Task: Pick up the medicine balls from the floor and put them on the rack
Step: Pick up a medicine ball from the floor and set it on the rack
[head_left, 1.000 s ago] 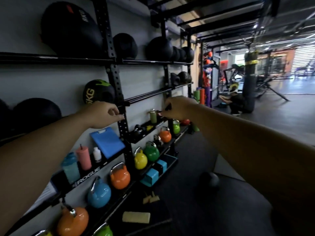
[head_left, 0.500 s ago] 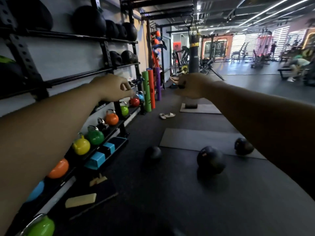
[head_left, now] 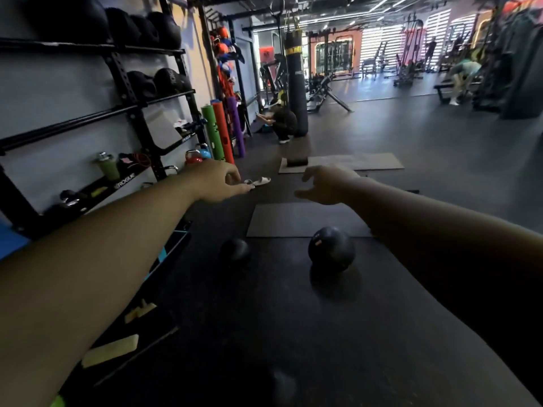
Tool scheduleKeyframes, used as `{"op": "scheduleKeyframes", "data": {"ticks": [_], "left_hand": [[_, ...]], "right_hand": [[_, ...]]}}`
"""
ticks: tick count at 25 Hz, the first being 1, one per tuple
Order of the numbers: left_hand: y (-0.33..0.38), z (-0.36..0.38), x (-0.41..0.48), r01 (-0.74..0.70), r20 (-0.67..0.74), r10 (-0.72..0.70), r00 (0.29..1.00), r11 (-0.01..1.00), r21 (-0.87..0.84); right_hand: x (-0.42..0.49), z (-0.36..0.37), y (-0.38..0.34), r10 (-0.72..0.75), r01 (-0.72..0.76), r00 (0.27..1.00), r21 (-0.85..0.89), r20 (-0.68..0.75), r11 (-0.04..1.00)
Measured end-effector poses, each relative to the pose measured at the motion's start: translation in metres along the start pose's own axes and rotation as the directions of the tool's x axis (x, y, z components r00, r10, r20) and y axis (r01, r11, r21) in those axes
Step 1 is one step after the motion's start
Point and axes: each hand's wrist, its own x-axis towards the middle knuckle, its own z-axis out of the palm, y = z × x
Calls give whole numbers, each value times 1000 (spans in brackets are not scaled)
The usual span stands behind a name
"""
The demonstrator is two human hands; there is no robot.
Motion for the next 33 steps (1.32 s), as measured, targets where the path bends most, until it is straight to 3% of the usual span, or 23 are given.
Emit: {"op": "scheduleKeyframes", "data": {"ticks": [8, 14, 22, 28, 33], "left_hand": [[-65, 69, 20, 132, 119, -121, 986, 987, -88], [-122, 161, 47, 181, 267, -147, 953, 978, -107], [-186, 275, 92, 270, 455, -163, 876, 946, -181], [-196, 402, 104, 433, 620, -208, 756, 870, -237], [-203, 550, 92, 692, 711, -365, 601, 683, -234]], "right_hand": [[48, 65, -2, 37, -37, 993, -4, 109, 999], [101, 163, -25, -20, 18, 964, 9, 267, 1000], [161, 294, -44, 24, -20, 912, -15, 409, 1000], [186, 423, -9, 4, -34, 827, 43, 562, 999], [194, 570, 45, 5, -43, 678, 32, 735, 999]]}}
